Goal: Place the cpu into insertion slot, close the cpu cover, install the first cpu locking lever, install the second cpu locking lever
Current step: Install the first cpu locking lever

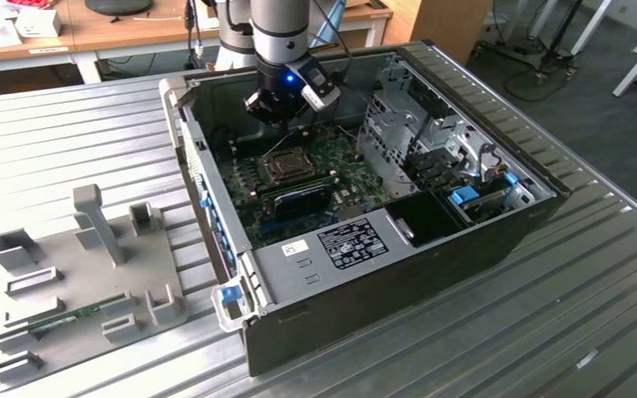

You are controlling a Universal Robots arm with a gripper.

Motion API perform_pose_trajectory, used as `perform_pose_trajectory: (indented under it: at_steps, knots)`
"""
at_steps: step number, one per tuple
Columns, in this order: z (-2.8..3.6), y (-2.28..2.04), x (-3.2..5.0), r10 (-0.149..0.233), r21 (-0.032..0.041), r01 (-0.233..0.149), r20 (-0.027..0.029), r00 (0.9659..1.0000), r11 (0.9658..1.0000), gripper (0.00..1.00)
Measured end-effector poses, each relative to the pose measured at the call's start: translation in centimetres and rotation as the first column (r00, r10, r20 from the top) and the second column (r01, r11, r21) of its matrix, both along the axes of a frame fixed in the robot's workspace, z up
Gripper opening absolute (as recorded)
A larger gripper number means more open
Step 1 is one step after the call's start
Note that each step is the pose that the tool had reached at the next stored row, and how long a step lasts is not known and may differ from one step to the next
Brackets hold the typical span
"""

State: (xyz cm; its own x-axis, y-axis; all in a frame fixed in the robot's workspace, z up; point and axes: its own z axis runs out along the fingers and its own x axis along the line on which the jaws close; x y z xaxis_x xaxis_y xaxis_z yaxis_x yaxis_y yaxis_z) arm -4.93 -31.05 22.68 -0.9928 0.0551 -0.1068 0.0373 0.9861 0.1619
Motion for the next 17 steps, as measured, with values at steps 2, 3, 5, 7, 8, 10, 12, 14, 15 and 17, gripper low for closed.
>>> perform_pose_trajectory:
  at_steps: [2, 3, 5, 7, 8, 10, 12, 14, 15, 17]
  knots:
    - [0.00, 0.00, -0.03, 0.000, -0.0001, 0.000, 0.0001, 1.0000, 1.0000, 0.10]
    - [0.00, -0.01, -0.06, 0.000, 0.0000, 0.000, 0.0007, 1.0000, 1.0000, 0.10]
    - [0.01, -0.02, -0.19, 0.000, -0.0001, 0.000, 0.0032, 1.0000, 1.0000, 0.10]
    - [0.00, -0.07, -0.37, 0.000, 0.0001, 0.000, 0.0077, 1.0000, 1.0000, 0.10]
    - [0.00, -0.10, -0.43, 0.000, 0.0005, 0.000, 0.0116, 0.9999, 1.0000, 0.10]
    - [-0.01, -0.15, -0.52, 0.002, 0.0008, -0.002, 0.0202, 0.9998, 1.0000, 0.10]
    - [-0.02, -0.20, -0.55, 0.005, 0.0009, -0.005, 0.0290, 0.9996, 1.0000, 0.10]
    - [-0.02, -0.22, -0.59, 0.007, 0.0009, -0.007, 0.0324, 0.9995, 1.0000, 0.10]
    - [-0.02, -0.22, -0.63, 0.007, 0.0010, -0.007, 0.0328, 0.9994, 1.0000, 0.10]
    - [-0.02, -0.25, -0.78, 0.007, 0.0009, -0.007, 0.0352, 0.9994, 1.0000, 0.10]
